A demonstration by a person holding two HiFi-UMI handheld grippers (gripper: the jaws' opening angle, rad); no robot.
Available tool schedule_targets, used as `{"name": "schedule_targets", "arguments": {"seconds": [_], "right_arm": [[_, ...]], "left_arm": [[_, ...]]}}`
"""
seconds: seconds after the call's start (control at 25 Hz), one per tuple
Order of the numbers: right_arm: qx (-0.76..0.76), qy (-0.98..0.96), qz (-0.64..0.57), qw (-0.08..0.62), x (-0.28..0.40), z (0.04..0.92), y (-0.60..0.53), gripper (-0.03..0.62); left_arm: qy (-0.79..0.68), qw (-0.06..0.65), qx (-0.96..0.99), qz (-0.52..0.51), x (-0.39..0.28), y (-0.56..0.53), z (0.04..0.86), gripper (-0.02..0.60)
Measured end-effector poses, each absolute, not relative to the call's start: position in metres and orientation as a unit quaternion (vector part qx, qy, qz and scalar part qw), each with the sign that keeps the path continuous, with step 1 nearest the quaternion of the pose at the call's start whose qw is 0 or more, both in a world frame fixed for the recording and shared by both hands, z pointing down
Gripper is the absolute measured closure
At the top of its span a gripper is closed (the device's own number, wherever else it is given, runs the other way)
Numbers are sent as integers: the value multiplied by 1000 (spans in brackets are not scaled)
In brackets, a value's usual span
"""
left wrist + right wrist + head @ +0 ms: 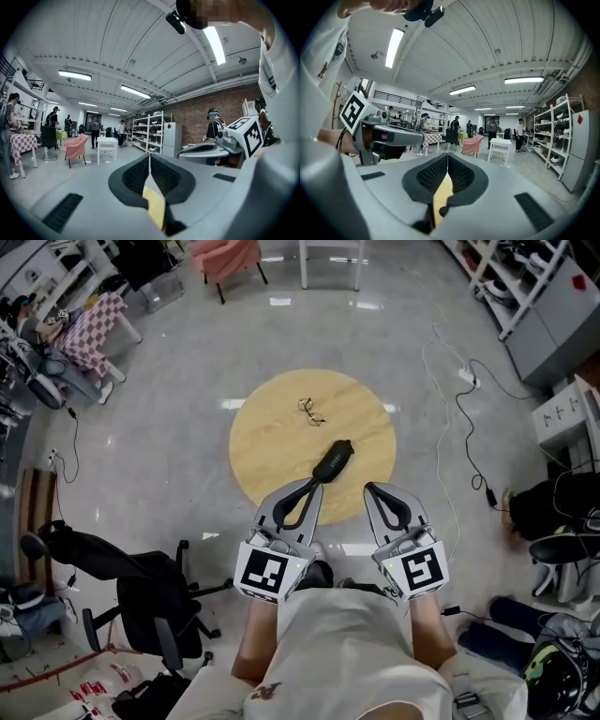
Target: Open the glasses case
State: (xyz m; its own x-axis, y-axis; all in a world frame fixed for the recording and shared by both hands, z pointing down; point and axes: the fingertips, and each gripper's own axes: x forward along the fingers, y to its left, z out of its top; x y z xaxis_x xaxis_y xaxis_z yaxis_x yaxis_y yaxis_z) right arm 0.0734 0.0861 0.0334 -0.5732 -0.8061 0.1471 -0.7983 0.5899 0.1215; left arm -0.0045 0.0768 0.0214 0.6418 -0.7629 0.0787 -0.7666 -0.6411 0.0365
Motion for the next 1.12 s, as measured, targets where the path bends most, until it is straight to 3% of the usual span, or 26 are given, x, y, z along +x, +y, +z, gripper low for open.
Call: {"name": "schedule_targets", "arguments": {"seconds": [0.52, 0.72, 1.12], "right_arm": [[481, -863, 17, 155, 88, 79, 44, 572], [464, -875, 32, 132, 85, 103, 24, 572], [438, -882, 69, 162, 84, 175, -7, 572]], "left_arm": [[-415, 91, 904, 53, -13, 28, 76, 552], [-434, 117, 892, 50, -6, 10, 102, 552], [-464, 167, 866, 78, -5, -7, 183, 552]]}}
